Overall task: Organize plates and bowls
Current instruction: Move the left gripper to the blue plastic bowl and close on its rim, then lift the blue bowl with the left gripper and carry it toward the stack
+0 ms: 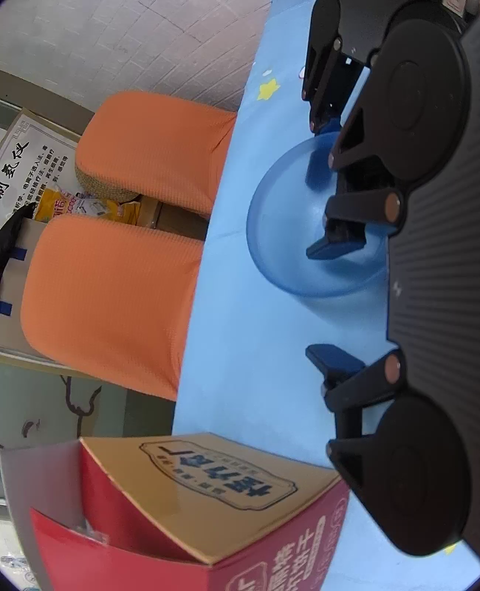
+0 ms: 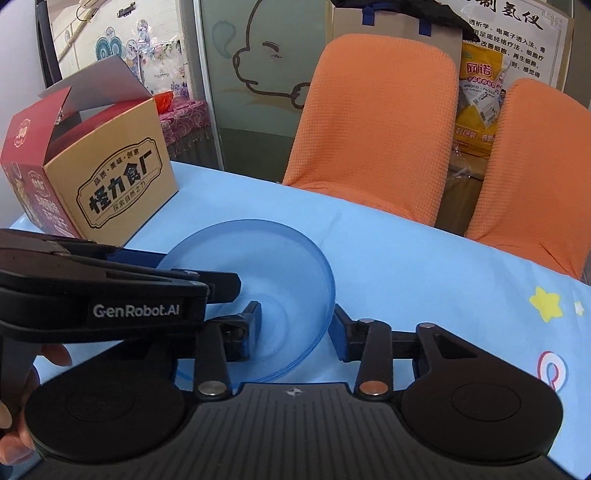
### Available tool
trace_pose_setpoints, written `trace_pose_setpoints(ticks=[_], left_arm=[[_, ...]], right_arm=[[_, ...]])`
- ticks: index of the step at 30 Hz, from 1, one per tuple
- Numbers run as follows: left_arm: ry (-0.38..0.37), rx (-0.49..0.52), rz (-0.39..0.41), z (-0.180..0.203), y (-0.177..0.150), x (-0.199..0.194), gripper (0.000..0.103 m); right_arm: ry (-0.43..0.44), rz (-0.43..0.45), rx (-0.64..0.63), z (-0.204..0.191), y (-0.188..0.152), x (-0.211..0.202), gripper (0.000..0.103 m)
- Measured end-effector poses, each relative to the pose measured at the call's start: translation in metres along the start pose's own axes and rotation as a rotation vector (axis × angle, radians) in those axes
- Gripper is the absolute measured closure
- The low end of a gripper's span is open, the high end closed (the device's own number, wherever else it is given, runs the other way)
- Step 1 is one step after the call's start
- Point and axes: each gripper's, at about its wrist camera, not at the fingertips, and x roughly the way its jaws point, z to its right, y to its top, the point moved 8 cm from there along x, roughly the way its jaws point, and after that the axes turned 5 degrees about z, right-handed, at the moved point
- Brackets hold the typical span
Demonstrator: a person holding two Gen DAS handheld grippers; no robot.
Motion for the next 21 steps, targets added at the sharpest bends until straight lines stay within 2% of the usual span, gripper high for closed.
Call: trace_pose_setpoints(ticks=[2,3,5,13,17,21], left_arm=[[-0.042,-0.036,-0.029,0.005,-0.003,-0.005,0.080],[-0.032,-0.021,-0.028,0.008,-0.004,-0.008,0.079],[-0.021,0.007,-0.014,0.013,-0.005,-0.018,0.079],[-0.052,0.005,0.009,0.041,-0.017,-0.067,0.079],[-0.091,0.003,0.006,0.065,-0.032,-0.093,0.080],[-0.129,0.041,0.017,0.100,-0.052,-0.122,0.080]], right_arm=[[0.015,-0.011,-0.008,-0.008,-0.001,-0.003,0.041],[0.019,-0.017,-0.012,-0.011,-0.002,-0.006,0.047],[0.016,-0.011,-0.035,-0.016,-0.003,-0.016,0.046],[-0.007,0.011,-0.033,-0.021,-0.008,-0.070,0.046],[-0.032,0.018,-0.033,-0.019,-0.019,-0.105,0.046],[-0.064,0.032,-0.021,-0.013,-0.038,-0.145,0.046]])
